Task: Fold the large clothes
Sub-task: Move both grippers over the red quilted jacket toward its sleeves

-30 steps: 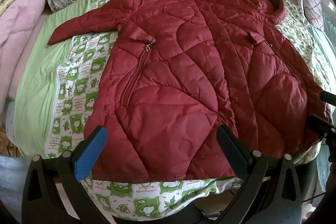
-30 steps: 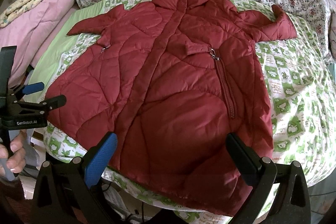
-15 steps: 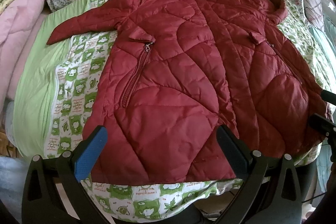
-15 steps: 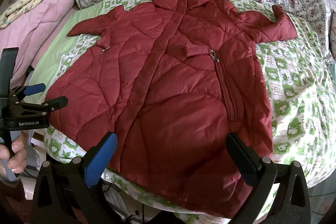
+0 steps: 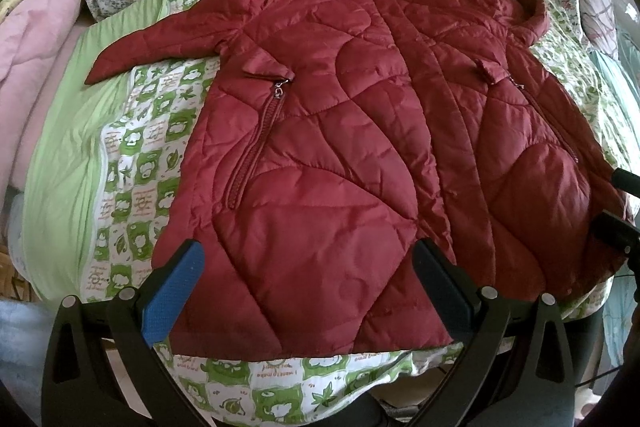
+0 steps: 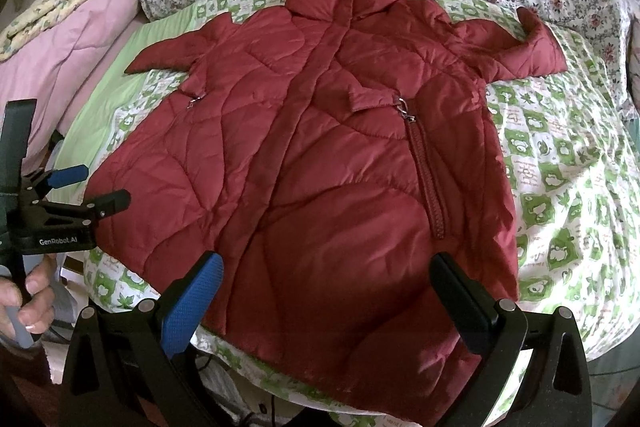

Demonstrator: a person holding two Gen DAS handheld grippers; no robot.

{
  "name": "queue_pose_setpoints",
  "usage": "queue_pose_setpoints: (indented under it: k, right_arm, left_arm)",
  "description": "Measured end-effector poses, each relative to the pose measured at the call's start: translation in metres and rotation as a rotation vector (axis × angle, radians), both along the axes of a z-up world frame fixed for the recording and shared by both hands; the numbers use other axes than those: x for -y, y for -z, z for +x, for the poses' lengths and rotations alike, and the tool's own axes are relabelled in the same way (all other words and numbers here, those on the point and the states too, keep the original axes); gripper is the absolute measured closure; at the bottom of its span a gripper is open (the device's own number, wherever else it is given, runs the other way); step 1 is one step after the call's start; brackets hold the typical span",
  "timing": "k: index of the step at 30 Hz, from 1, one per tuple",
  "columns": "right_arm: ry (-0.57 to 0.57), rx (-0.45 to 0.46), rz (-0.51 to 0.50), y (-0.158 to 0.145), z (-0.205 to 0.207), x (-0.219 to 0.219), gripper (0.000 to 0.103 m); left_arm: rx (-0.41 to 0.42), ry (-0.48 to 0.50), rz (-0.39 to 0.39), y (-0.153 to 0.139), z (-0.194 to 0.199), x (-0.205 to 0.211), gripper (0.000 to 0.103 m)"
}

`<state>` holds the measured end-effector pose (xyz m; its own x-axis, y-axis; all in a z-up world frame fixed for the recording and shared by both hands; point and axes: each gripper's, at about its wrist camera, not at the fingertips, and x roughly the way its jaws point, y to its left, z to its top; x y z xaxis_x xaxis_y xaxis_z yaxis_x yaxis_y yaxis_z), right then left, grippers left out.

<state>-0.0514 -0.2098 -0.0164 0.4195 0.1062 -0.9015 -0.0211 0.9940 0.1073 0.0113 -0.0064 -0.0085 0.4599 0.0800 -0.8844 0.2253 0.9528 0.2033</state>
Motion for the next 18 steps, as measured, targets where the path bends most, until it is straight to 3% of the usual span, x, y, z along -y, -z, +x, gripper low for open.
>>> queue_pose_setpoints:
  k: [14, 18]
  right_arm:
    - [0.060, 0.043, 0.032, -0.004, 0.013, 0.032, 0.000]
    - [0.088, 0.055, 0.029, -0.007, 0.023, 0.049, 0.000]
  left_arm:
    - [-0.004, -0.005, -0.056, 0.007, 0.018, 0.001, 0.000]
    - [-0.037, -0.015, -0.058, 0.010, 0.027, 0.000, 0.000]
